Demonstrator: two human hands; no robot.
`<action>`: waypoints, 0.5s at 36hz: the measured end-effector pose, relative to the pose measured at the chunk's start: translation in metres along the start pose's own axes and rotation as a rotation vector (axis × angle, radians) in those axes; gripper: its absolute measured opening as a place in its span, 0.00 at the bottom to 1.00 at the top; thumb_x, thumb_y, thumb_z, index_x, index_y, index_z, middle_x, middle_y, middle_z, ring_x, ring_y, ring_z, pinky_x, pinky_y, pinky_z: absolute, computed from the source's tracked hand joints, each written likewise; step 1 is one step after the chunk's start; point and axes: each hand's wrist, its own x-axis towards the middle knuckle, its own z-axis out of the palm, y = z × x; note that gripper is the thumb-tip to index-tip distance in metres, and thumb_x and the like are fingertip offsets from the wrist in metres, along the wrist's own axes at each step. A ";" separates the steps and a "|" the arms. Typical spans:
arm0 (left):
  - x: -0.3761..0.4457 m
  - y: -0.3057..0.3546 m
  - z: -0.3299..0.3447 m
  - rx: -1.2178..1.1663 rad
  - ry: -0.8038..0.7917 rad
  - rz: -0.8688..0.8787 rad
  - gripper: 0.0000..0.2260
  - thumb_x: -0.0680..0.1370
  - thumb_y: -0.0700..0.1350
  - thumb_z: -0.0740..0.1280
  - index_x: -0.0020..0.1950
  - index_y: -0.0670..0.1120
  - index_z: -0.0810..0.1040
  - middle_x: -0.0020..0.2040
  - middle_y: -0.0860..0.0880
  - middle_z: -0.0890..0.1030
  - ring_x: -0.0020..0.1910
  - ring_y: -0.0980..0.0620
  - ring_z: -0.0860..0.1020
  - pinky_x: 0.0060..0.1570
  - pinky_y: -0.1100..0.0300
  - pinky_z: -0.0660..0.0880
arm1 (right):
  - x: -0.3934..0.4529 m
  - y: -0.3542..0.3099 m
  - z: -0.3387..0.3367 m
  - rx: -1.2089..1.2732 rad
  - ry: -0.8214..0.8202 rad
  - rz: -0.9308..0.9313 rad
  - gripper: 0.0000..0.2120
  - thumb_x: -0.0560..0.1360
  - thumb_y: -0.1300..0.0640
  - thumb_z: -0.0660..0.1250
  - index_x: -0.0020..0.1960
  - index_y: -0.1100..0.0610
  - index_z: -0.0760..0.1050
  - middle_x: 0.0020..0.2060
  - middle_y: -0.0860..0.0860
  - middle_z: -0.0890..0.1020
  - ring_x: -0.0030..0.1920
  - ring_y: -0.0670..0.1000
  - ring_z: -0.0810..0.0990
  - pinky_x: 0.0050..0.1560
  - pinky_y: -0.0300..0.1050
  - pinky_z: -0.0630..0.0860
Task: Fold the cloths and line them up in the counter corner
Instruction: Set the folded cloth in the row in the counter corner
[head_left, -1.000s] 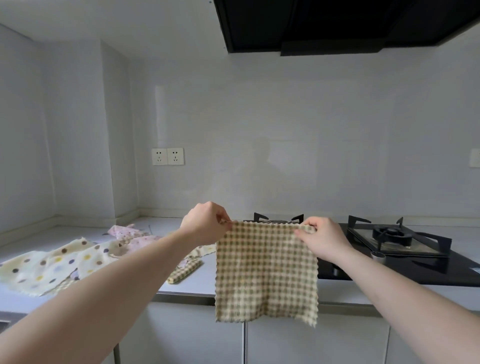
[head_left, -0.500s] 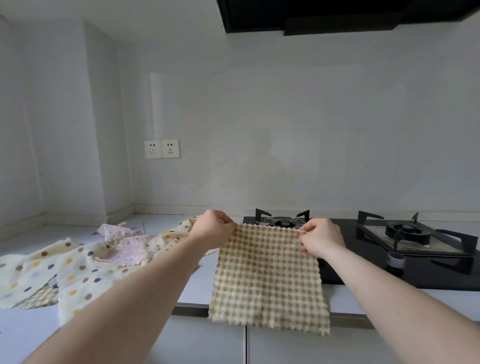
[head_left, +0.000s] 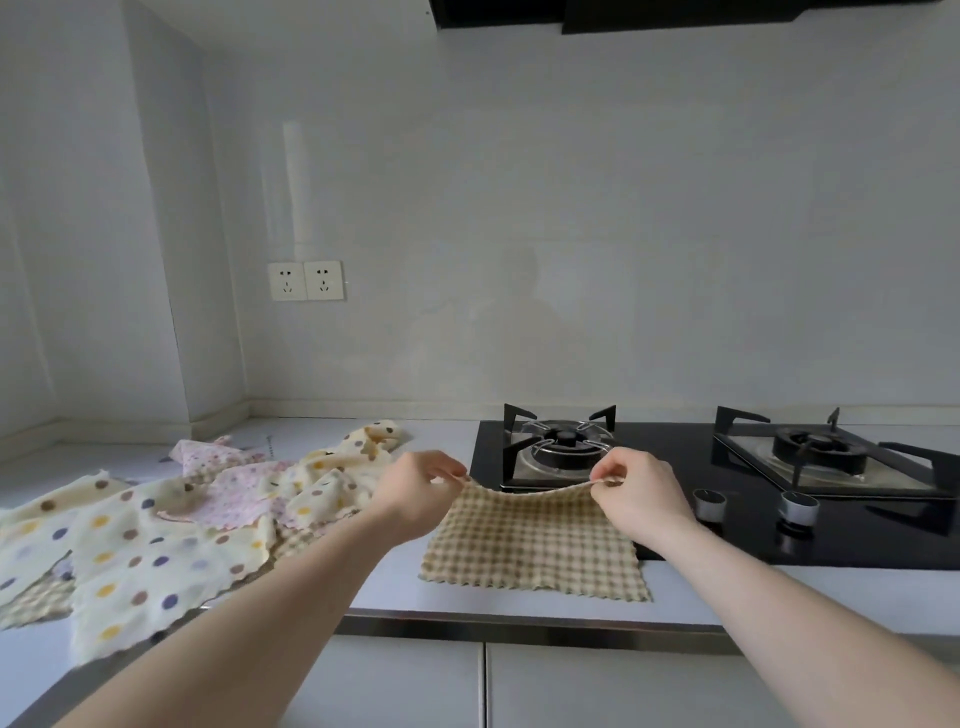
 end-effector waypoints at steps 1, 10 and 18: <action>-0.003 -0.003 0.002 -0.004 0.003 0.006 0.10 0.77 0.43 0.66 0.50 0.57 0.83 0.50 0.58 0.84 0.57 0.56 0.80 0.58 0.58 0.76 | -0.005 0.002 0.000 -0.006 -0.006 -0.017 0.09 0.74 0.60 0.66 0.41 0.46 0.79 0.39 0.45 0.83 0.32 0.47 0.82 0.28 0.40 0.74; -0.041 -0.018 0.006 0.039 0.027 0.073 0.07 0.77 0.46 0.68 0.47 0.58 0.84 0.47 0.59 0.84 0.52 0.61 0.79 0.52 0.62 0.76 | -0.045 0.027 0.000 -0.068 -0.020 -0.157 0.08 0.72 0.57 0.69 0.40 0.43 0.76 0.41 0.41 0.82 0.30 0.45 0.79 0.35 0.49 0.80; -0.066 -0.017 0.007 0.267 -0.073 0.052 0.09 0.78 0.49 0.66 0.55 0.55 0.84 0.46 0.59 0.81 0.48 0.59 0.78 0.43 0.69 0.71 | -0.071 0.040 -0.005 -0.137 -0.080 -0.225 0.08 0.71 0.58 0.67 0.40 0.45 0.75 0.43 0.37 0.80 0.49 0.39 0.77 0.49 0.46 0.77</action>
